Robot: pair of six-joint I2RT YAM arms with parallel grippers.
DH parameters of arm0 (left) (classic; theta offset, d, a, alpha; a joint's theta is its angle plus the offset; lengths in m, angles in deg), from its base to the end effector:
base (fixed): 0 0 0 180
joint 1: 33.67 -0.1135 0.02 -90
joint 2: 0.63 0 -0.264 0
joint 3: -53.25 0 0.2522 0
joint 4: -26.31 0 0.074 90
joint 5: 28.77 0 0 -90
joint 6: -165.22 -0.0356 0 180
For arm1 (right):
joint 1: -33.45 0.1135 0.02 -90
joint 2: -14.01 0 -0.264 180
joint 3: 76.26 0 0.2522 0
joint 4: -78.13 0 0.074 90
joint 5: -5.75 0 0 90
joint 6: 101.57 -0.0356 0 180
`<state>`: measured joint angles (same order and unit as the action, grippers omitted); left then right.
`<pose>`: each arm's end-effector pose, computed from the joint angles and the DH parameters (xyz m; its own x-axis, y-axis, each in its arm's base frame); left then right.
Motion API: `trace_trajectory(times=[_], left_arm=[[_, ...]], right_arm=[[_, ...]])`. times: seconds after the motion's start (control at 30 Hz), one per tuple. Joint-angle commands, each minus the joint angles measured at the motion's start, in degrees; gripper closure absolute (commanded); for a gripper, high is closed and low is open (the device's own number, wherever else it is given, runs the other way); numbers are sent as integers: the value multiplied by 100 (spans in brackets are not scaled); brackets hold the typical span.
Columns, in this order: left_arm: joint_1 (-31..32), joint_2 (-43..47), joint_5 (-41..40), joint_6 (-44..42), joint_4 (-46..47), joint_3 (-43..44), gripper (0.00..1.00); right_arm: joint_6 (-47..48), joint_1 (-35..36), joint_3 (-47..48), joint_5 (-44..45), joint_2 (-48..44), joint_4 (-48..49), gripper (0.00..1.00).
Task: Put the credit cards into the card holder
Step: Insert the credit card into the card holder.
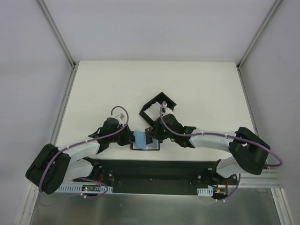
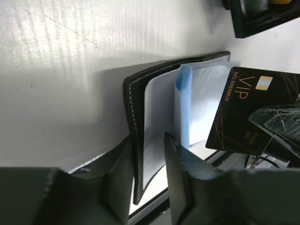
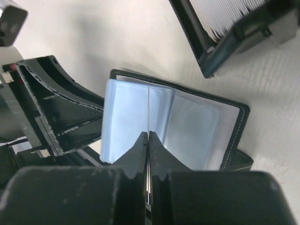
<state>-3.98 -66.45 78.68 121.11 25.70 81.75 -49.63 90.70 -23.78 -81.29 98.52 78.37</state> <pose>0.1664 -0.1071 0.1351 -0.8585 -0.2990 -0.4167 0.0885 0.7139 -0.6946 0.1647 0.2527 0.1848 -0.7275 0.0070 -0.6860 -0.4669 0.7276 0.5026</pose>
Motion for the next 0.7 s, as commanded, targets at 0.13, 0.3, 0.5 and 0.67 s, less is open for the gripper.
trace_trajectory(times=[0.13,0.3,0.5,0.67], left_arm=[[63,271,-286,-309,-778,-147,60],[63,421,-400,-361,-858,-191,71],[54,316,-401,-388,-867,-138,93],[54,386,-453,-423,-919,-182,98]], right_arm=[[1,49,171,-120,311,164,100],[-43,40,162,-182,487,244,100],[-34,40,180,-226,531,235,100],[-26,23,145,-234,426,252,100]])
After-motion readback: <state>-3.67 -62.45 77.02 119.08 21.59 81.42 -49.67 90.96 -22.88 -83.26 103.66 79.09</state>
